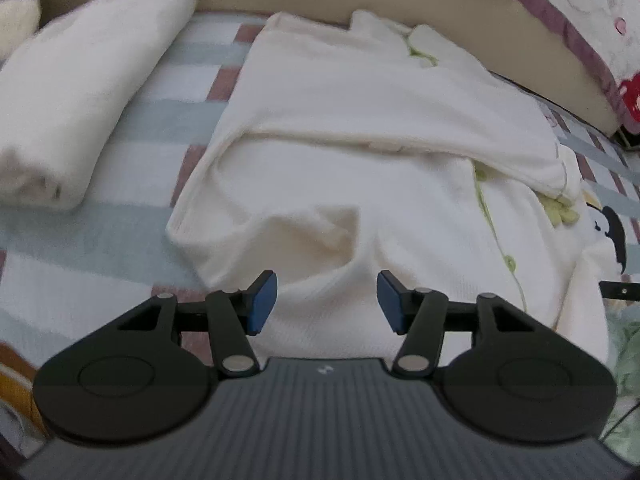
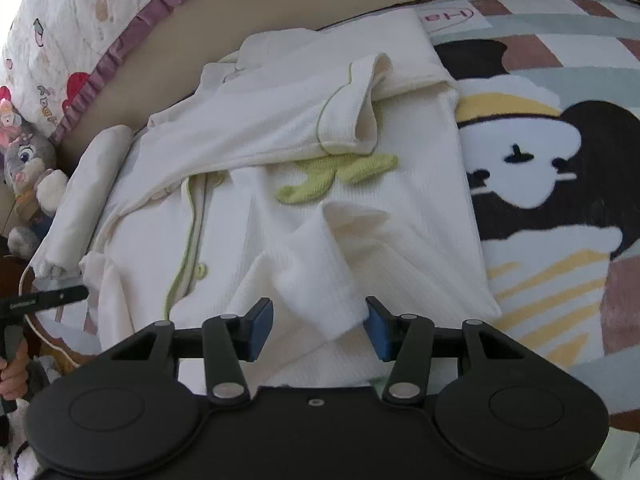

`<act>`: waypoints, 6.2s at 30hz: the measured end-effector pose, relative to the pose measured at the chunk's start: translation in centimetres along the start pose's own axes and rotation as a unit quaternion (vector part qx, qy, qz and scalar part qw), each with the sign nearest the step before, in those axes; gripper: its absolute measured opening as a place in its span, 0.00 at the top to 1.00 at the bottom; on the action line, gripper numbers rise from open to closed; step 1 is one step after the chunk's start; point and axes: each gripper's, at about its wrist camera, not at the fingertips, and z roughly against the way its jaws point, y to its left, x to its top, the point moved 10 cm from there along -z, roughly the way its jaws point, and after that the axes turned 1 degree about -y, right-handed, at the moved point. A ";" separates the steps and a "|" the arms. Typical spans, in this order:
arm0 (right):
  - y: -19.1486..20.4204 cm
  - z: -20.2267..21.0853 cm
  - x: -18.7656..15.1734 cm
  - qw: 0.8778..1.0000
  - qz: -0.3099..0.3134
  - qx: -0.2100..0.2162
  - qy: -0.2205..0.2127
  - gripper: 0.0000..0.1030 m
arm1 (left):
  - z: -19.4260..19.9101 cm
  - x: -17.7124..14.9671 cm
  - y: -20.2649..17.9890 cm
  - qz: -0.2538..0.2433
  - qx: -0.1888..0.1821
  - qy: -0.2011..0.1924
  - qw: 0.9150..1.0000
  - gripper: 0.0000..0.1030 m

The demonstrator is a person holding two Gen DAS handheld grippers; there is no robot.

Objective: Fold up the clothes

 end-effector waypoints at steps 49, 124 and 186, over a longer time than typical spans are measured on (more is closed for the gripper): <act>-5.3 -1.0 21.5 0.983 -0.014 -0.064 -0.169 0.51 | -4.3 15.6 5.8 0.104 -0.042 -0.129 0.985 0.32; 1.2 9.7 4.6 0.985 0.017 -0.113 -0.128 0.72 | 8.1 -1.3 3.5 0.126 0.077 -0.015 0.989 0.44; 15.0 -14.3 17.7 0.963 0.260 -0.064 0.016 0.89 | -5.9 13.3 10.6 0.012 0.100 -0.097 0.990 0.83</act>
